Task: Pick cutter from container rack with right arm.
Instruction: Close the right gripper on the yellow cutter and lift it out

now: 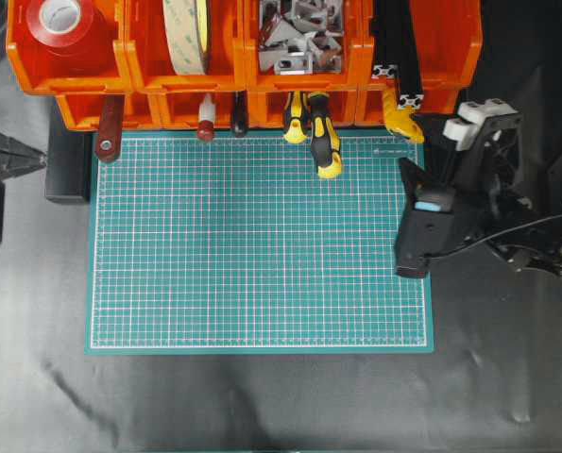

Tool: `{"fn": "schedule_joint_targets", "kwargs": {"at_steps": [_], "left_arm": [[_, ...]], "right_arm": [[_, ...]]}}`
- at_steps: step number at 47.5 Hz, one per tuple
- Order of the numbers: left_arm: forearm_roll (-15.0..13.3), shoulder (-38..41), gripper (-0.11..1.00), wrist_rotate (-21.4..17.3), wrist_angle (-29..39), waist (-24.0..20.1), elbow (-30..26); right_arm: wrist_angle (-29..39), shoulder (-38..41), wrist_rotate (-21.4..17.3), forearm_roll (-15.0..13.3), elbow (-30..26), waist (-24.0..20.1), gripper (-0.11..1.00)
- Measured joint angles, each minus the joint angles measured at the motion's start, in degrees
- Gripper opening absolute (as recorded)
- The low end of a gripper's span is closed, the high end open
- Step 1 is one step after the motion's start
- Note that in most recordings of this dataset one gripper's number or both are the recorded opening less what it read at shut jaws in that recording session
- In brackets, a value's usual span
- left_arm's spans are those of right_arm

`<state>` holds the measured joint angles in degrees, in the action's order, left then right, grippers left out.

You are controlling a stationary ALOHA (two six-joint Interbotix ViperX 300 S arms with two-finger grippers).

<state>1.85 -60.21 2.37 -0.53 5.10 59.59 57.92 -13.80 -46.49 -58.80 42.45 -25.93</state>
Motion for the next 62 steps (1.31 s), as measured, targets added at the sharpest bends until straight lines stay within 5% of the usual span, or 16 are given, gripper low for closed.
{"fn": "schedule_joint_targets", "kwargs": {"at_steps": [25,39,62], "left_arm": [[0.0,0.0,0.0,0.0,0.0,0.44,0.0],[0.0,0.0,0.0,1.67,0.0,0.53,0.0],[0.0,-0.44,0.0,3.87,0.0,0.62,0.0]], "right_arm": [[1.14,3.16,-0.09,-0.62,0.0,1.85,0.66],[0.79,3.16,-1.76,-0.97,0.0,1.93,0.26],[5.1,3.34,-6.77,-2.29,-1.76,-1.76,0.23]]}}
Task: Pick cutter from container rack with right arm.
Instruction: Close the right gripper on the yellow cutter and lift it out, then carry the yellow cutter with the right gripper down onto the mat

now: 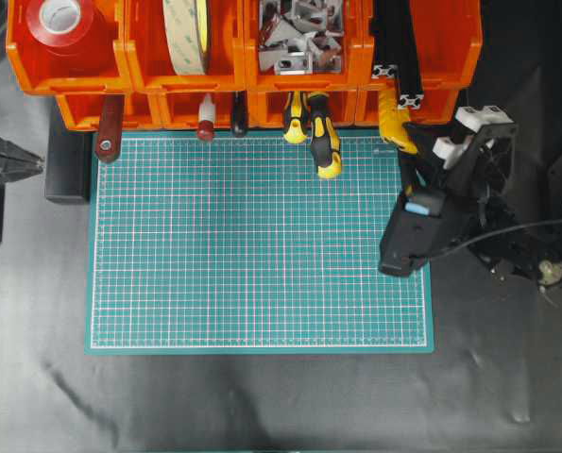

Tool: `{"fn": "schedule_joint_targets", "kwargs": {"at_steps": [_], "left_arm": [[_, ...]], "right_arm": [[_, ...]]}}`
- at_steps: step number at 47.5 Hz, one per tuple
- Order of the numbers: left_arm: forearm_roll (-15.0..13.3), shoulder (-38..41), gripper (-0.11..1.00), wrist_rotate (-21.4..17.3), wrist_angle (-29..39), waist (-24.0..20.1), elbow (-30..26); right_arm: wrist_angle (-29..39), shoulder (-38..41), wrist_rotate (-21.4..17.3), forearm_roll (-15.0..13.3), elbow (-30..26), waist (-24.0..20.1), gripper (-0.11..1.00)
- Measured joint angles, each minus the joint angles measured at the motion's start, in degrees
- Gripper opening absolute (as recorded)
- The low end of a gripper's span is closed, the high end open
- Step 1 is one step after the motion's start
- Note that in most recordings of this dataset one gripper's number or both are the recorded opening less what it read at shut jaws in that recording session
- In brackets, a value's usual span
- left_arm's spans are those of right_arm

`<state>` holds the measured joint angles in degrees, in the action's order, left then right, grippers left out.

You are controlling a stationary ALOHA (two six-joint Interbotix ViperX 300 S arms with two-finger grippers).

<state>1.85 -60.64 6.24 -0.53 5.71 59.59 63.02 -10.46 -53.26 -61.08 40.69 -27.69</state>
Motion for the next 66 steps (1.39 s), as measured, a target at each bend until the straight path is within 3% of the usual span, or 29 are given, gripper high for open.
{"fn": "schedule_joint_targets", "kwargs": {"at_steps": [13,16,37,51,59,66], "left_arm": [[0.0,-0.44,0.0,0.0,-0.09,0.0,0.0],[0.0,-0.62,0.0,0.0,0.0,0.0,0.0],[0.0,-1.76,0.0,-0.09,0.0,0.0,0.0],[0.0,-1.85,0.0,-0.09,0.0,0.0,0.0],[0.0,-2.29,0.0,-0.09,0.0,0.0,0.0],[0.0,-2.99,0.0,0.0,0.18,0.0,0.0]], "right_arm": [[2.99,0.0,0.18,-0.44,-4.13,-2.55,0.22],[3.16,0.09,0.18,-0.44,-5.27,-3.16,0.14],[5.27,0.0,0.62,-0.53,-9.76,-7.91,0.15],[6.06,0.0,5.8,-4.48,-17.49,-13.01,0.15],[5.98,1.23,9.32,-5.36,-22.85,-14.5,0.15],[0.7,4.04,9.67,-5.45,-24.87,-14.5,0.15]]}}
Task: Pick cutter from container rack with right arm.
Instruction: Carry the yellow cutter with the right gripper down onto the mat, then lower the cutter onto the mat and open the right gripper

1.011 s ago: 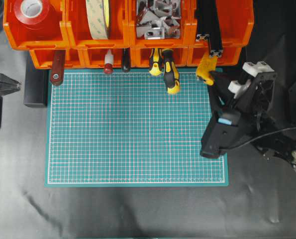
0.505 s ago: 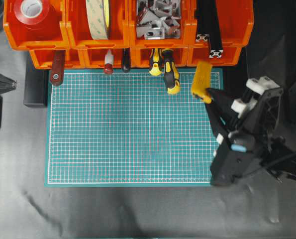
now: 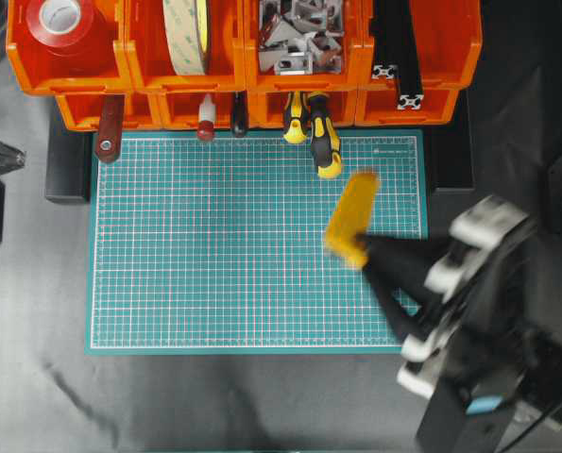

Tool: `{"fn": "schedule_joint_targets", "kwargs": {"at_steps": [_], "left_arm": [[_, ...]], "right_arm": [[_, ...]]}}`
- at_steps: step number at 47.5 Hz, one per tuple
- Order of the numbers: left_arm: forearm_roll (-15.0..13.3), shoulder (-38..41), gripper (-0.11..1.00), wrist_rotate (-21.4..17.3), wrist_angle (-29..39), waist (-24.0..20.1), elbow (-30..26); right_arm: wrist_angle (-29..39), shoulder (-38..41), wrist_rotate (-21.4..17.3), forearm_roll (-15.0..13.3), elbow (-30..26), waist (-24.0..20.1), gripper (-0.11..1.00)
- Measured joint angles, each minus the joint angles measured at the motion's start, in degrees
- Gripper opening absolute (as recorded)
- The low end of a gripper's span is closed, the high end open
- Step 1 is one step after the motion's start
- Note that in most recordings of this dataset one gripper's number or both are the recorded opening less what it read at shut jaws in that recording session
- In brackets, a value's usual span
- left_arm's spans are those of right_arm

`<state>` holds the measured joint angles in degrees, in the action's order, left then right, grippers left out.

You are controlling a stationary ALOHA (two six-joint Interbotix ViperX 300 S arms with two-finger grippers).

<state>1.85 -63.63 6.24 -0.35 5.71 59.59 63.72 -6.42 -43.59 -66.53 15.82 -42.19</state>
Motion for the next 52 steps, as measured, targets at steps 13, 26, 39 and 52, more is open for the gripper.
{"fn": "schedule_joint_targets", "kwargs": {"at_steps": [13,26,39,52], "left_arm": [[0.0,-1.67,0.0,0.18,4.57,0.0,0.0],[0.0,-2.81,0.0,0.18,5.98,-0.09,-0.35],[0.0,-2.81,0.0,0.35,5.98,0.0,-0.26],[0.0,-2.81,0.0,0.35,5.98,0.0,-0.35]], "right_arm": [[-14.15,3.78,-0.35,0.0,-0.35,2.72,0.15],[-27.69,7.47,-0.44,-0.09,4.13,8.53,0.15],[-37.09,11.34,-0.44,-0.18,9.4,17.23,0.15],[-44.21,15.38,-0.18,-0.26,10.2,21.27,0.15]]}}
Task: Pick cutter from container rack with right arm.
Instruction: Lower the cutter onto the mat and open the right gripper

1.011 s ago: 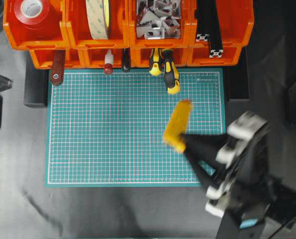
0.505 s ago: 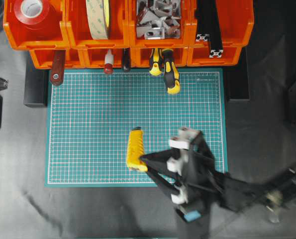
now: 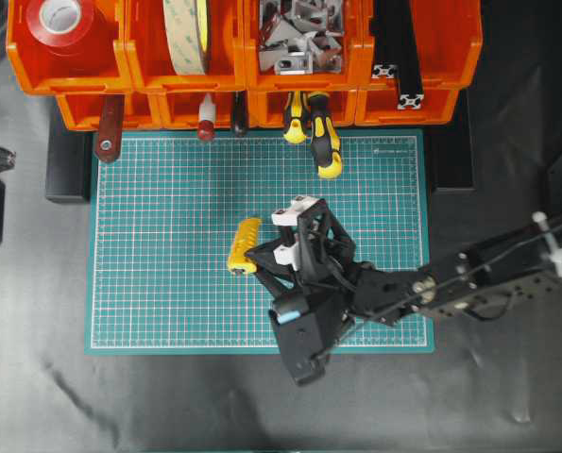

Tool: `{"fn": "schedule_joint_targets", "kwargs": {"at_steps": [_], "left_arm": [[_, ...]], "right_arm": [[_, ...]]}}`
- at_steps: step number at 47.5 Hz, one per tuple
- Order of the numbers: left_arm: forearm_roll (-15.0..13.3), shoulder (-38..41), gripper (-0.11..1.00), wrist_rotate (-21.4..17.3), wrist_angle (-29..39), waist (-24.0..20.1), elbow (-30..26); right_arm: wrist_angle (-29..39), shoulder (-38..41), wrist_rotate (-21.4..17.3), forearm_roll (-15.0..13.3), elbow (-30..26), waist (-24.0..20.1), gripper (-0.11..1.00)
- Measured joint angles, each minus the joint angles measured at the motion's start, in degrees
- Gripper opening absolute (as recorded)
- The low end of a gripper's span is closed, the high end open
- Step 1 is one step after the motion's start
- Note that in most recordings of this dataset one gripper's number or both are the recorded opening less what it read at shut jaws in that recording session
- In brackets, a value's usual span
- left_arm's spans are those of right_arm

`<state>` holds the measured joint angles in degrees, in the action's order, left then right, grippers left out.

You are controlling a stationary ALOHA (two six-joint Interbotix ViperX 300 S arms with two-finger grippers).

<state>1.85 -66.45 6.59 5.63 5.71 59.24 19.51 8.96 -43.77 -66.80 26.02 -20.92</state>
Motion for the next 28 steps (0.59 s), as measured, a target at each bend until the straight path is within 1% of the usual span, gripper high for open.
{"fn": "schedule_joint_targets", "kwargs": {"at_steps": [8,17,28], "left_arm": [[0.0,0.0,0.0,0.09,0.09,-0.09,0.0],[0.0,0.0,0.0,0.09,0.09,-0.09,0.0],[0.0,0.09,0.0,0.09,0.09,0.0,0.0]], "right_arm": [[0.26,1.14,-0.09,-0.09,1.14,1.05,0.15],[0.7,1.14,-0.09,0.09,2.81,0.18,0.15],[0.7,1.05,-0.09,1.23,4.31,-1.14,0.15]]}}
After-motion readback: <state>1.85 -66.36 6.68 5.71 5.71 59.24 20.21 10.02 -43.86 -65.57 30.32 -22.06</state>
